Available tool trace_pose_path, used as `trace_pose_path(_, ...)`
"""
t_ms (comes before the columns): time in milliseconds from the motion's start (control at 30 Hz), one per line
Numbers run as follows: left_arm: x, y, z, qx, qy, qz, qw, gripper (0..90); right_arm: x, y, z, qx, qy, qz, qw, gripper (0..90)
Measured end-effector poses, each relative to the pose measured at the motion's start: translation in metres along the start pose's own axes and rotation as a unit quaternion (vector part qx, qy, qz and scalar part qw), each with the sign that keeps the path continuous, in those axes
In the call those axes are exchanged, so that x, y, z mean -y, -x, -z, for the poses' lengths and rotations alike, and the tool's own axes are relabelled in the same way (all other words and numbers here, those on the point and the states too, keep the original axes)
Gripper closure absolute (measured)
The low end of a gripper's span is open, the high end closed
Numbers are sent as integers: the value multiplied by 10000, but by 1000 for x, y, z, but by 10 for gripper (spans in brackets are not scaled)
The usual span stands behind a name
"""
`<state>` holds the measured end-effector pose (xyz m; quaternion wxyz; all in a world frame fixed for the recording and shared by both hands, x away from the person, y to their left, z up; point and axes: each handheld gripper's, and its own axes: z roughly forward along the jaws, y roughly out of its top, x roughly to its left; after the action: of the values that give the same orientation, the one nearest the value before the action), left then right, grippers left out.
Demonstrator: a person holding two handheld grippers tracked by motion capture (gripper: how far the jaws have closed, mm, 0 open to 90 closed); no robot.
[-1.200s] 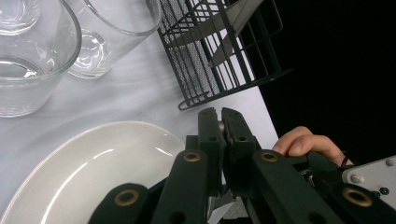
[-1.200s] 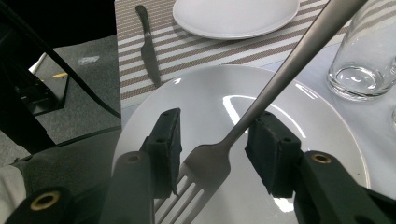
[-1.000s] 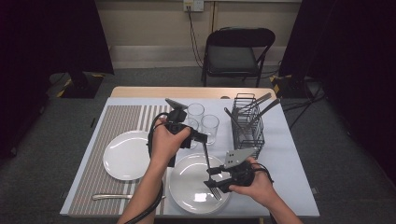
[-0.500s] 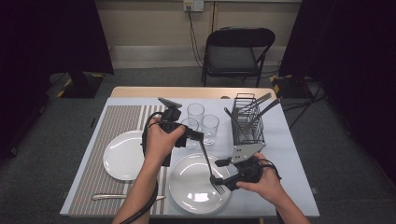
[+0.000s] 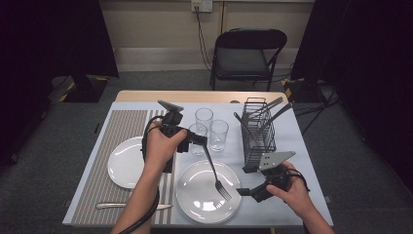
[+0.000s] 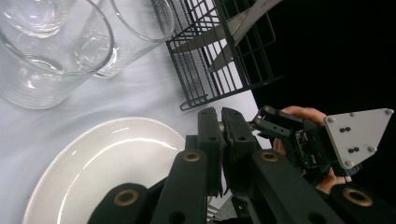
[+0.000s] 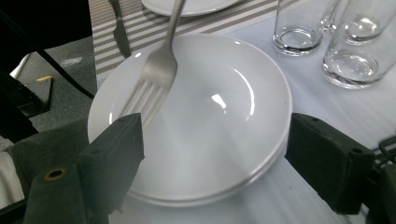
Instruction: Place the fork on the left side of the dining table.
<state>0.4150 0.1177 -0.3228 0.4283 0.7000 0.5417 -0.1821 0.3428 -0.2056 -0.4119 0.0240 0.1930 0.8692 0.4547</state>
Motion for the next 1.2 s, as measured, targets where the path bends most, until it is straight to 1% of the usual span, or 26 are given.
trace_pose_path(133, 1, -4, 5, -7, 36, 44, 10000, 873, 11, 4, 3, 128, -179, -69, 9997, 184)
trace_pose_path(167, 1, -5, 7, -9, 52, 87, 9999, 873, 13, 5, 3, 166, -214, -44, 9996, 184)
trace_pose_path(233, 1, -7, 9, -25, 63, 110, 9999, 873, 18, 7, 4, 217, -266, -57, 9994, 186)
trace_pose_path(267, 1, -8, 10, -34, 76, 77, 9999, 873, 20, 7, 4, 223, -267, -54, 9994, 186)
trace_pose_path(300, 1, -8, 11, -63, 76, 108, 9999, 873, 22, 8, 5, 261, -297, -38, 9992, 188)
trace_pose_path(333, 2, -9, 12, -61, 94, 85, 9999, 873, 24, 9, 5, 295, -312, -29, 9991, 191)
trace_pose_path(367, 2, -10, 13, -71, 106, 134, 9998, 873, 26, 10, 6, 317, -350, -21, 9989, 193)
trace_pose_path(467, 2, -12, 16, -123, 173, 172, 9996, 873, 32, 11, 5, 355, -442, -42, 9984, 196)
trace_pose_path(500, 1, -13, 18, -128, 181, 149, 9996, 873, 34, 11, 4, 379, -465, -12, 9982, 196)
trace_pose_path(533, 1, -14, 19, -181, 201, 82, 9996, 873, 35, 12, 3, 419, -496, 16, 9979, 197)
trace_pose_path(600, 1, -15, 21, -213, 210, 140, 9995, 873, 38, 12, 2, 451, -540, 56, 9975, 198)
trace_pose_path(633, 1, -16, 22, -163, 251, 170, 9994, 873, 39, 13, 0, 451, -537, 103, 9975, 199)
trace_pose_path(700, 1, -18, 26, -264, 266, 104, 9992, 873, 42, 15, -2, 535, -566, 196, 9968, 203)
trace_pose_path(733, 1, -19, 26, -196, 300, 194, 9992, 873, 43, 15, -2, 531, -571, 211, 9967, 203)
trace_pose_path(767, 1, -20, 27, -220, 325, 203, 9990, 872, 44, 16, -2, 564, -595, 238, 9963, 203)
trace_pose_path(833, 1, -22, 31, -248, 339, 223, 9989, 873, 46, 17, -3, 479, -532, 191, 9972, 202)
trace_pose_path(867, 1, -23, 32, -258, 348, 213, 9988, 872, 46, 18, -3, 459, -539, 189, 9973, 202)
trace_pose_path(900, 1, -23, 33, -258, 362, 263, 9987, 872, 47, 18, -3, 430, -565, 187, 9973, 201)
trace_pose_path(933, 1, -24, 34, -262, 380, 278, 9985, 873, 48, 19, -4, 437, -601, 210, 9970, 201)
trace_pose_path(967, 1, -25, 36, -294, 382, 237, 9986, 873, 49, 19, -4, 458, -634, 258, 9966, 200)
trace_pose_path(1067, 2, -27, 39, -299, 417, 274, 9983, 872, 52, 19, -5, 467, -727, 290, 9958, 201)
trace_pose_path(1100, 1, -28, 41, -337, 429, 238, 9982, 872, 53, 19, -6, 490, -746, 296, 9956, 201)
trace_pose_path(1133, 2, -28, 42, -316, 433, 273, 9982, 872, 54, 19, -6, 481, -781, 279, 9954, 201)
trace_pose_path(1167, 2, -29, 43, -333, 467, 305, 9979, 872, 55, 19, -7, 477, -795, 311, 9952, 202)
trace_pose_path(1200, 2, -31, 45, -342, 477, 273, 9979, 872, 56, 19, -8, 513, -828, 346, 9946, 202)
